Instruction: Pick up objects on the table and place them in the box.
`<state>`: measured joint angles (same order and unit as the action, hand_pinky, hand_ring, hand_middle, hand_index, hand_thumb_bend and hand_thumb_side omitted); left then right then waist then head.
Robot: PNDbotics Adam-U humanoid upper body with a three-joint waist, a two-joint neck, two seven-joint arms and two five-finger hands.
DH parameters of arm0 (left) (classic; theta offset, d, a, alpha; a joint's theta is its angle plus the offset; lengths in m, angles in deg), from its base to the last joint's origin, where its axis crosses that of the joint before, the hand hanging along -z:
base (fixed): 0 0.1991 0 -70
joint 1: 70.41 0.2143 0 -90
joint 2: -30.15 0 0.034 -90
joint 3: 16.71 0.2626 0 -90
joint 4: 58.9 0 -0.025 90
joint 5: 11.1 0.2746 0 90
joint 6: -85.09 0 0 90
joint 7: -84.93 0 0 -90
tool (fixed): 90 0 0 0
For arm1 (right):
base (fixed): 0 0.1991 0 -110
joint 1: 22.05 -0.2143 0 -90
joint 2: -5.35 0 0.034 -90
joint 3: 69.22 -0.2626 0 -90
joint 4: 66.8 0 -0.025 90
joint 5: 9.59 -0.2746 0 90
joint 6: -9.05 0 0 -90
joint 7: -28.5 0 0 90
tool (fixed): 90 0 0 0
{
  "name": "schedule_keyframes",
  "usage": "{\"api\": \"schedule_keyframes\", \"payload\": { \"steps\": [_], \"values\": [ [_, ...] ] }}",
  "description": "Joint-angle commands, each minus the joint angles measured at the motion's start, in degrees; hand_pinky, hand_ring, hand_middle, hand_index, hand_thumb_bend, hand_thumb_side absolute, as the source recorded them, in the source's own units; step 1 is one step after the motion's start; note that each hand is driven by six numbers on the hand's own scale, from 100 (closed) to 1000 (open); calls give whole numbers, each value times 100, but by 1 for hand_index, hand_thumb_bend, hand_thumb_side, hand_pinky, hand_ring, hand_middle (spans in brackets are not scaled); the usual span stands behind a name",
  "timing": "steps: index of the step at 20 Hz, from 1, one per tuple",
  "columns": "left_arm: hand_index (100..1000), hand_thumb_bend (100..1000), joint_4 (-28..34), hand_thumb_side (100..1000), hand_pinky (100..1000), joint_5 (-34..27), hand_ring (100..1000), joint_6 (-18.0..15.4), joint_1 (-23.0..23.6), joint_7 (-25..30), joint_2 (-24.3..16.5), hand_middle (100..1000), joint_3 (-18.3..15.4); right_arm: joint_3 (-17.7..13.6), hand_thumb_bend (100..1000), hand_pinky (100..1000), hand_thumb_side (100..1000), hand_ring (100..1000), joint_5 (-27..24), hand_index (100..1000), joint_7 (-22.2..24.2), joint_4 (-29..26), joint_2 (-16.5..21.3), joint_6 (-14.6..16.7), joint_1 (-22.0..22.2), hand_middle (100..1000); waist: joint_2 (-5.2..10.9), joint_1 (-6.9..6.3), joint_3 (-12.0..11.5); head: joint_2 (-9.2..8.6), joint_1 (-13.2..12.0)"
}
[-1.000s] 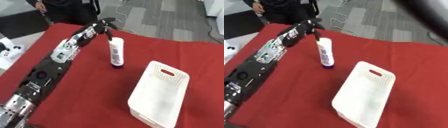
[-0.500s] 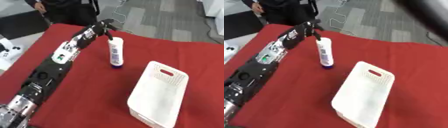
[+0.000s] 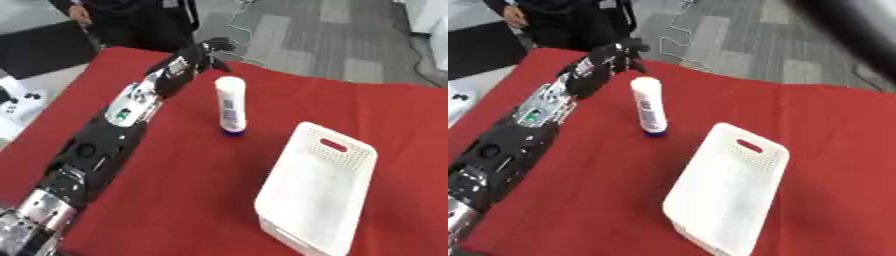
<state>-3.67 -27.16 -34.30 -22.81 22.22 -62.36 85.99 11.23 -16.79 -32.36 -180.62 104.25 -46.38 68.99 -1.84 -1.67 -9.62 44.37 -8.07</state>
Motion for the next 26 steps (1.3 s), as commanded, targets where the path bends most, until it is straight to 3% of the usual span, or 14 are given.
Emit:
{"api": "schedule_keyframes", "payload": {
  "steps": [1, 26],
  "values": [
    [1000, 471, 52, 1000, 847, -113, 717, 9, -166, 51, -43, 932, -72, -42, 100, 157, 1000, 334, -40, 422, 1337, -77, 179, 1310, -51, 397, 64, 2, 6, -25, -5],
    [1000, 460, -767, 1000, 851, 317, 711, -366, -279, -170, 237, 898, -333, -20, 100, 159, 1000, 334, -249, 423, 1450, -77, 211, 1233, -255, 397, 15, -19, 179, -25, -96]
  ]
}}
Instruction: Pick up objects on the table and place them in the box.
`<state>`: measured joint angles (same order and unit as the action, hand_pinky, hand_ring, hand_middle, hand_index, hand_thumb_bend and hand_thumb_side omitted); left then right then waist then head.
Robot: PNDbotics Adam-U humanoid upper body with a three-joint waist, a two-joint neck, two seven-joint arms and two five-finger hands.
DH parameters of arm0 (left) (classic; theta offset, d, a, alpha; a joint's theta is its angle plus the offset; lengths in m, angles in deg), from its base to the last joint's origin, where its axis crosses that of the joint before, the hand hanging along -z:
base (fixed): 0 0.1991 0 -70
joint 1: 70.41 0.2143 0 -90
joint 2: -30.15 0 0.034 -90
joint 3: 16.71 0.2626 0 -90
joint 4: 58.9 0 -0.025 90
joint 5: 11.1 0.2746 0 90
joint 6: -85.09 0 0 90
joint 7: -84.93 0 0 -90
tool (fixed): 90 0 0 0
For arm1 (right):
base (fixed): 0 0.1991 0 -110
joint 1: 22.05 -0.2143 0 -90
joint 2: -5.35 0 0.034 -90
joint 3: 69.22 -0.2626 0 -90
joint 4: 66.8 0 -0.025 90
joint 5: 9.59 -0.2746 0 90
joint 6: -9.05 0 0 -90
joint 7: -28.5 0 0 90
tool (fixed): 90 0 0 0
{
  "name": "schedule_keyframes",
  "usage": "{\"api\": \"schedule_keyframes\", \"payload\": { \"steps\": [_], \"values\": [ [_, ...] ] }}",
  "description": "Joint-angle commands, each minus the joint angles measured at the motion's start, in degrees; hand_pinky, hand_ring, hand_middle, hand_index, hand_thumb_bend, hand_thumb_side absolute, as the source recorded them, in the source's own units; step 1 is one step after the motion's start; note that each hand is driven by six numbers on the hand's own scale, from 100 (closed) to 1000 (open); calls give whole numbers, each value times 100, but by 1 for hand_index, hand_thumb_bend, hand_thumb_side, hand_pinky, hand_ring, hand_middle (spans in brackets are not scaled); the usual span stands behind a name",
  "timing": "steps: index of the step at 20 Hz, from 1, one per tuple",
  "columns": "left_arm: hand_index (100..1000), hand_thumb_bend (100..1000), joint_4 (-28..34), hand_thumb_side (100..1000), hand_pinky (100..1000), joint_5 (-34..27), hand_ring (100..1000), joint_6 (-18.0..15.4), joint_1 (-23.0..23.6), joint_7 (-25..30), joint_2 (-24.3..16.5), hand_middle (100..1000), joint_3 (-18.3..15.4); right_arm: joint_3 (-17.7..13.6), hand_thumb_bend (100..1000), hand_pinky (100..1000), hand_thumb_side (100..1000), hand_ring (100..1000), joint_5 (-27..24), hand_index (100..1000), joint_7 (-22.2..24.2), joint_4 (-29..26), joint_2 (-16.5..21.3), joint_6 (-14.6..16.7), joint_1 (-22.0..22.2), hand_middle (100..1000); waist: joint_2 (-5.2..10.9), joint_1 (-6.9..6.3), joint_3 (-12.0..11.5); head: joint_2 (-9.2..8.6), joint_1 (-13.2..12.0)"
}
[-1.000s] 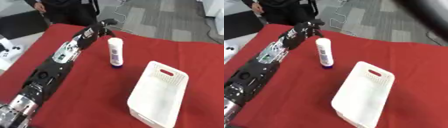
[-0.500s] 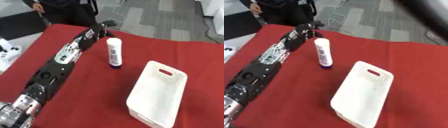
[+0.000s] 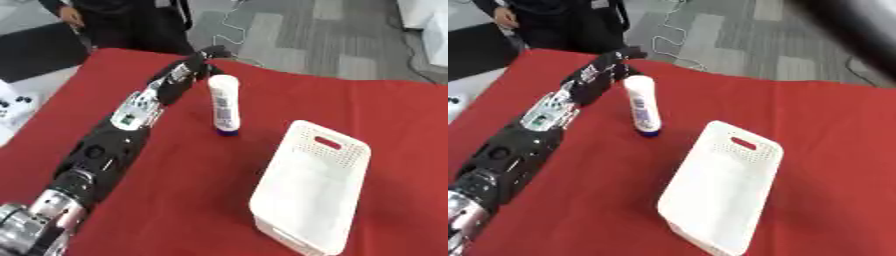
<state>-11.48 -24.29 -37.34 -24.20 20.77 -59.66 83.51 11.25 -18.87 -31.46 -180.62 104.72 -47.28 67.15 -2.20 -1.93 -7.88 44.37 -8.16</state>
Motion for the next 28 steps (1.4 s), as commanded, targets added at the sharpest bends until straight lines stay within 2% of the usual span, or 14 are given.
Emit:
{"api": "schedule_keyframes", "payload": {
  "steps": [1, 5, 8, 14, 22, 23, 24, 25, 28],
  "values": [
    [1000, 452, -4, 1000, 853, 47, 704, -90, -152, -41, -22, 892, -97, -22, 100, 159, 1000, 334, -48, 423, 1368, -77, 163, 1321, -74, 398, 51, 8, 8, -25, -92],
    [1000, 452, -104, 999, 859, 207, 707, -249, -183, -81, -25, 891, -136, -29, 100, 159, 1000, 334, -67, 424, 1388, -77, 162, 1312, -83, 397, 45, 9, 13, -25, -111],
    [1000, 455, -164, 938, 880, 284, 726, -382, -194, -52, -16, 906, -152, -28, 100, 159, 1000, 334, -74, 425, 1401, -77, 159, 1309, -87, 397, 40, 9, 15, -25, -122],
    [1000, 323, -249, 849, 933, 410, 761, -565, -224, 317, -7, 951, -120, -27, 100, 159, 1000, 334, -83, 425, 1418, -77, 159, 1309, -90, 397, 38, 11, 19, -25, -122],
    [1000, 236, -309, 805, 968, 734, 748, -684, -310, 694, -42, 918, -138, -32, 100, 159, 1000, 334, -105, 424, 1426, -77, 166, 1304, -109, 397, 36, 4, 36, -25, -106],
    [1000, 184, -308, 761, 987, 781, 743, -718, -323, 735, -49, 921, -137, -33, 100, 160, 1000, 334, -109, 424, 1427, -77, 168, 1304, -111, 397, 36, 2, 39, -25, -104],
    [1000, 213, -309, 789, 974, 820, 740, -748, -331, 775, -49, 917, -137, -34, 100, 159, 1000, 334, -112, 424, 1429, -77, 170, 1303, -113, 397, 37, 1, 41, -25, -103],
    [1000, 144, -313, 730, 1000, 848, 748, -775, -337, 811, -45, 921, -139, -36, 100, 160, 996, 335, -114, 422, 1430, -77, 172, 1302, -116, 397, 38, -1, 44, -25, -108],
    [1000, 109, -340, 710, 1000, 914, 749, -824, -355, 898, -40, 918, -148, -41, 100, 160, 997, 335, -130, 422, 1426, -77, 183, 1302, -132, 397, 38, -6, 57, -25, -102]
  ]
}}
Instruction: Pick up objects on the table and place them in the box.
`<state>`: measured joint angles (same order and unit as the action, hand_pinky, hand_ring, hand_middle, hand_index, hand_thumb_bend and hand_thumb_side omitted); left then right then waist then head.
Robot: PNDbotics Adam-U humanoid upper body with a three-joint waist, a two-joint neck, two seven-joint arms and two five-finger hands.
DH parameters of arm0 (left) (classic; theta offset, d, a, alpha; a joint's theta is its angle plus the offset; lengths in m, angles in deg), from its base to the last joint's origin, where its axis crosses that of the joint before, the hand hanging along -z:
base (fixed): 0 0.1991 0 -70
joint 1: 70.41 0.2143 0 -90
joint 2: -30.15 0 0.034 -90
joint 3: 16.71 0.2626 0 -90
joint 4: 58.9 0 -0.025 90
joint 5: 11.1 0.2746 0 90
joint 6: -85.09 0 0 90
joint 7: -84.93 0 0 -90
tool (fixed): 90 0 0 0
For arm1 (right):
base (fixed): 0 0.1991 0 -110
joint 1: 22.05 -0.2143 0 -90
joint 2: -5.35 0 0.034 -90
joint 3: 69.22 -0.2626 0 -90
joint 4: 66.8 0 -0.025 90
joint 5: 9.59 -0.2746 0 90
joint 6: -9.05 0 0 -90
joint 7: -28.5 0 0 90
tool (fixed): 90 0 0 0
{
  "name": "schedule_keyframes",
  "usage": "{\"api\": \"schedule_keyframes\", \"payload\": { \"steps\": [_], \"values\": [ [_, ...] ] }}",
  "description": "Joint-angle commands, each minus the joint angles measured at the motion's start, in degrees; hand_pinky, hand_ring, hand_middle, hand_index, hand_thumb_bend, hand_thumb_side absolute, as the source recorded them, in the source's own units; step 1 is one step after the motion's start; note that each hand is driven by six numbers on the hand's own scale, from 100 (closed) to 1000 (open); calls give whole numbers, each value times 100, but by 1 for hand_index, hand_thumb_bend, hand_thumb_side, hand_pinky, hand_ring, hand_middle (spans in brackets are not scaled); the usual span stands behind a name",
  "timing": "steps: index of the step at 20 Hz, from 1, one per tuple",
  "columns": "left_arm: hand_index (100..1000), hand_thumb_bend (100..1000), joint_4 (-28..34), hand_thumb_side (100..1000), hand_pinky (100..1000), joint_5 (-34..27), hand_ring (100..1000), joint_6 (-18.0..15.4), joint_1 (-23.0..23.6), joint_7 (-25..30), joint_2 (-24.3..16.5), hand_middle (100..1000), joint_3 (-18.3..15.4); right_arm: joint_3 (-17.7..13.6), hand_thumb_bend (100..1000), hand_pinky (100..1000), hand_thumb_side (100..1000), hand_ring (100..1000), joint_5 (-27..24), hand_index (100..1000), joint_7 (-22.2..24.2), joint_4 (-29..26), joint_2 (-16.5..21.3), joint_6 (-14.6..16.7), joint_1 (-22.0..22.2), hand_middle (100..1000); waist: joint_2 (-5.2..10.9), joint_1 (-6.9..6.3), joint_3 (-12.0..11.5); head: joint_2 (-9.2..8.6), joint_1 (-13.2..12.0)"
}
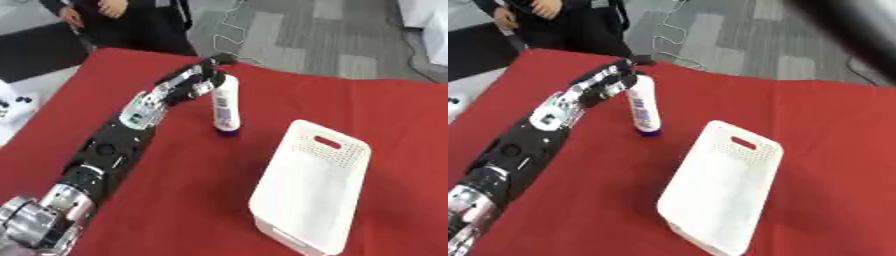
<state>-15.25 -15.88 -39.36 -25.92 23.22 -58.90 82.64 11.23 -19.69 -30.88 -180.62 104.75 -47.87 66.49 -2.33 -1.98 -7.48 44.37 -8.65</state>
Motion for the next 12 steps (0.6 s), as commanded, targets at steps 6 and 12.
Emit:
{"api": "schedule_keyframes", "payload": {
  "steps": [6, 12],
  "values": [
    [1000, 100, -21, 703, 1000, 265, 750, -702, -230, 720, -123, 916, -75, -40, 100, 160, 999, 335, -85, 421, 1376, -77, 191, 1355, -92, 397, 47, -11, 40, -25, -47],
    [1000, 100, -75, 697, 1000, 410, 751, -744, -255, 708, -128, 922, -85, -35, 100, 161, 1000, 335, -112, 421, 1398, -77, 195, 1354, -116, 397, 32, -14, 60, -25, -42]
  ]
}}
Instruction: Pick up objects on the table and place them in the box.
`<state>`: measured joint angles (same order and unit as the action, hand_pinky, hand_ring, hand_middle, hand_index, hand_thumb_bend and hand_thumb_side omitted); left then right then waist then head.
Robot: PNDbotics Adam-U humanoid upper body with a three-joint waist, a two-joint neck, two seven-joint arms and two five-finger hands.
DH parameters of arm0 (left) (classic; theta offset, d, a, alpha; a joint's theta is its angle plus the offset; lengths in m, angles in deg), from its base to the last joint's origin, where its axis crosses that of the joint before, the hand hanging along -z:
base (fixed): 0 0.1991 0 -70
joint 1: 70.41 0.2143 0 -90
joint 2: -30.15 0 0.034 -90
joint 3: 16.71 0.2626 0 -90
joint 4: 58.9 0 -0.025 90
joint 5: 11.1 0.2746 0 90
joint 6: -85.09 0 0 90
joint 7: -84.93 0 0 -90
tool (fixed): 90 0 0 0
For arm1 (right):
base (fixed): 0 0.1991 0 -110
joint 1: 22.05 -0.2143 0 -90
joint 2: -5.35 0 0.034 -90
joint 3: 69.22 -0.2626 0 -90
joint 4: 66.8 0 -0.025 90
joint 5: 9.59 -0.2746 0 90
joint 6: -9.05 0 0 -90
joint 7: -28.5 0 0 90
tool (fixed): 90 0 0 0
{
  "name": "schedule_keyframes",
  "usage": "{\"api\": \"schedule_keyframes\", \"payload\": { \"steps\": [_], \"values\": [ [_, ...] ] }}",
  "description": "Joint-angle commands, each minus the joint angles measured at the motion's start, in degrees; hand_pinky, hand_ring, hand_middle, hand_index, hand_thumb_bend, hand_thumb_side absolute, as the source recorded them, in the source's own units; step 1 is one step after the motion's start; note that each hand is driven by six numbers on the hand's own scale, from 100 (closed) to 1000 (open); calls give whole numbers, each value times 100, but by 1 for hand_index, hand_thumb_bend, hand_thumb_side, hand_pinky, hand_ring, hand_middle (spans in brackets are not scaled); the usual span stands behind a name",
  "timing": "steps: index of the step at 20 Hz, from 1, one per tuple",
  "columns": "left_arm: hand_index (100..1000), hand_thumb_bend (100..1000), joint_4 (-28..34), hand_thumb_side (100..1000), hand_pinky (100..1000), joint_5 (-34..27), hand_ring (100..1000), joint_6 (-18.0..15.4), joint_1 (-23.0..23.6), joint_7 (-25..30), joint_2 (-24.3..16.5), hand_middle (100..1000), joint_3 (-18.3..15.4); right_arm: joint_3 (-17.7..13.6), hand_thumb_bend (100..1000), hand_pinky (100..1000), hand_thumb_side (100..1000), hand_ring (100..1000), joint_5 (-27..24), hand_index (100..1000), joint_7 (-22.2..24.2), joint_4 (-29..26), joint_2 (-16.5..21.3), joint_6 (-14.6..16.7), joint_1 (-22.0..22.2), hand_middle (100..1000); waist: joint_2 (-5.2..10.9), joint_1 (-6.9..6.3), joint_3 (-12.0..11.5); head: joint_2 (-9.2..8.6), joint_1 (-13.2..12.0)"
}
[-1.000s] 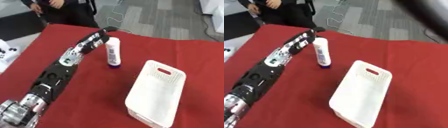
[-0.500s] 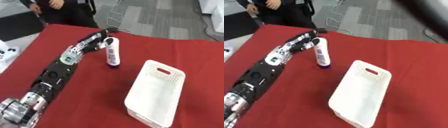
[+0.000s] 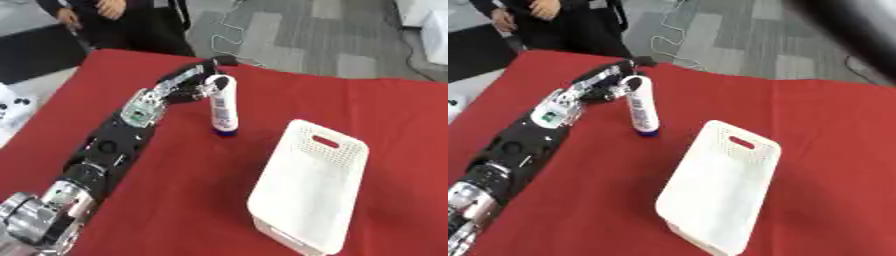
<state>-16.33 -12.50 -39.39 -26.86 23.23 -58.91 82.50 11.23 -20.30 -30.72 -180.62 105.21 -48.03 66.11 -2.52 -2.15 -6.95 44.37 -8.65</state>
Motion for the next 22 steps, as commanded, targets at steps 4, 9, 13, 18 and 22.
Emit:
{"api": "schedule_keyframes", "payload": {
  "steps": [4, 9, 13, 18, 22],
  "values": [
    [1000, 100, -7, 686, 1000, 179, 758, -746, -162, 727, -142, 930, -63, -33, 100, 161, 1000, 335, -62, 422, 1394, -77, 147, 1373, -94, 397, 38, 1, 30, -25, -47],
    [1000, 100, -31, 611, 1000, 350, 760, -745, -148, 775, -171, 928, -61, -25, 100, 161, 1000, 335, -46, 424, 1417, -77, 130, 1371, -99, 397, 16, 3, 43, -25, -56],
    [1000, 100, -46, 609, 1000, 447, 761, -729, -148, 769, -175, 928, -70, -20, 100, 161, 1000, 335, -41, 425, 1422, -77, 123, 1366, -103, 397, 11, -1, 56, -25, -65],
    [1000, 100, -70, 652, 1000, 523, 759, -754, -155, 795, -174, 924, -69, -24, 100, 161, 1000, 335, -68, 422, 1409, -77, 136, 1353, -133, 397, 12, -13, 80, -25, -80],
    [1000, 100, -100, 698, 1000, 583, 753, -797, -151, 810, -166, 917, -75, -33, 100, 161, 999, 335, -109, 421, 1406, -77, 152, 1345, -156, 397, 14, -20, 98, -25, -66]
  ]
}}
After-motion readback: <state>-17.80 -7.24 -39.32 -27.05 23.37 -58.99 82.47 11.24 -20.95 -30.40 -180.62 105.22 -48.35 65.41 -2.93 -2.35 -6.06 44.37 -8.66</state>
